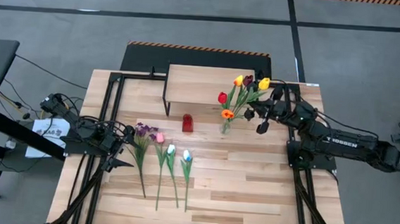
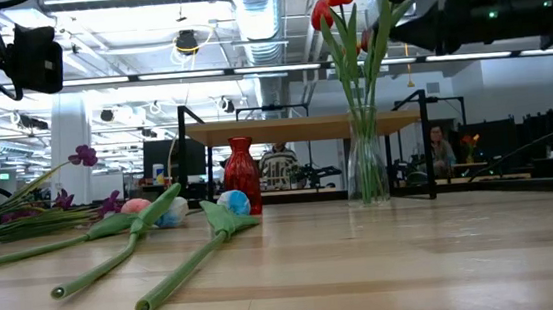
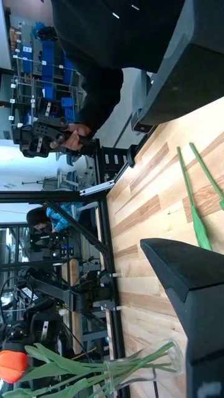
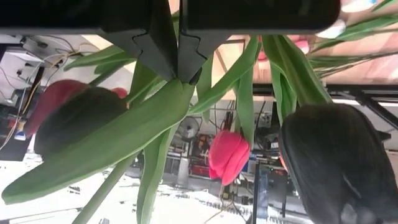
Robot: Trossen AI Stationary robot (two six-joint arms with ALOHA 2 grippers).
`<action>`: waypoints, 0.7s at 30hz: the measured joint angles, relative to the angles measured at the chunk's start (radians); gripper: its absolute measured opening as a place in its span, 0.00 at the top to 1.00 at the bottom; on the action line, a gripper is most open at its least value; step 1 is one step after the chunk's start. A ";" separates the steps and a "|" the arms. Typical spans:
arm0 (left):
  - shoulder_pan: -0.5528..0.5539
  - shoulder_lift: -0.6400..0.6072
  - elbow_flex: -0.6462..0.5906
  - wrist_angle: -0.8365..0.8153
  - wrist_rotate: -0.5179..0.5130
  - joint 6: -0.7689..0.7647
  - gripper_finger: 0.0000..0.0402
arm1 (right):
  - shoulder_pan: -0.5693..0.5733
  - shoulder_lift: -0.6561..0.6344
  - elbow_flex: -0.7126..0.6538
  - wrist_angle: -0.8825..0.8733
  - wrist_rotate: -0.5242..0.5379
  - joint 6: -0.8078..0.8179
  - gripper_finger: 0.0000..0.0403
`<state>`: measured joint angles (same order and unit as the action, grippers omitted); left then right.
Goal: Pick and place flowers into a vace then onto a shelf
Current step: Put the yellow flower into the transparent vase
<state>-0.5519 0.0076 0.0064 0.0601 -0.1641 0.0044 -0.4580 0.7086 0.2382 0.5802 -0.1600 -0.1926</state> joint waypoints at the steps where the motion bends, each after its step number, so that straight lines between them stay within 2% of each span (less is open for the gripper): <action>1: 0.000 0.000 0.000 0.000 0.000 0.000 0.25 | 0.000 0.000 0.000 -0.005 0.000 -0.001 1.00; 21: 0.000 0.000 0.000 0.000 0.000 0.000 0.25 | 0.000 0.000 0.000 -0.054 -0.001 -0.047 1.00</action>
<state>-0.5520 0.0076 0.0063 0.0603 -0.1638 0.0043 -0.4580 0.7086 0.2382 0.5259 -0.1610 -0.2394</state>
